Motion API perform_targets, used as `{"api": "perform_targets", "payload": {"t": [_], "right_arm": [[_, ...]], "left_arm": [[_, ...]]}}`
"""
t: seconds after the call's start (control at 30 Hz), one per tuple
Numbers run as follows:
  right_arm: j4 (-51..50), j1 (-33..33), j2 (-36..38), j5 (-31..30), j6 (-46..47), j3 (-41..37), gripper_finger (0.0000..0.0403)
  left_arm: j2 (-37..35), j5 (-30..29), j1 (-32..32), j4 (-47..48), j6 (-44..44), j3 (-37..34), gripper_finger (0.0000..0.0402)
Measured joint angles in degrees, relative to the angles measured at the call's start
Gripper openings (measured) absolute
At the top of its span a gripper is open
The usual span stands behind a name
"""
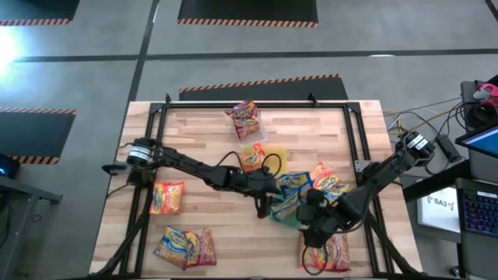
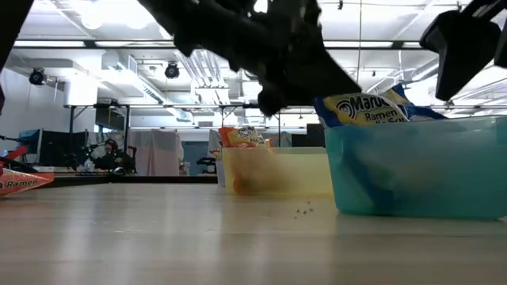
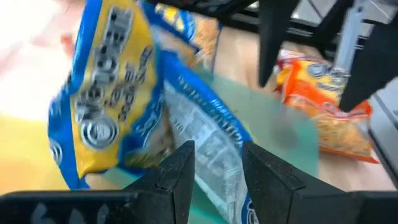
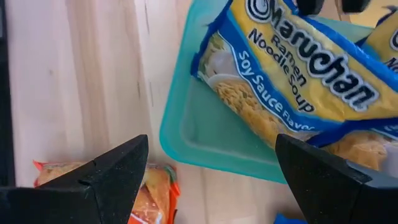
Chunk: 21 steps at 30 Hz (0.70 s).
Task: Sort Maruchan noodles
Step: Put the blue noodle pack into the green bin
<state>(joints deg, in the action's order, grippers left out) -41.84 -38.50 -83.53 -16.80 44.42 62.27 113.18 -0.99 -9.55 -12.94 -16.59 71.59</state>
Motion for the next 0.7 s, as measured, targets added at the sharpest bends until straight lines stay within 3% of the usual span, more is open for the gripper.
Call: {"api": "perform_targets", "payload": {"t": [0.7], "right_arm": [[0.1,-0.1,0.0,0.1,-0.6,-1.4,0.0340]], "left_arm": [[1.2,1.9,0.2,8.5,-2.0,6.8,0.0116]]}}
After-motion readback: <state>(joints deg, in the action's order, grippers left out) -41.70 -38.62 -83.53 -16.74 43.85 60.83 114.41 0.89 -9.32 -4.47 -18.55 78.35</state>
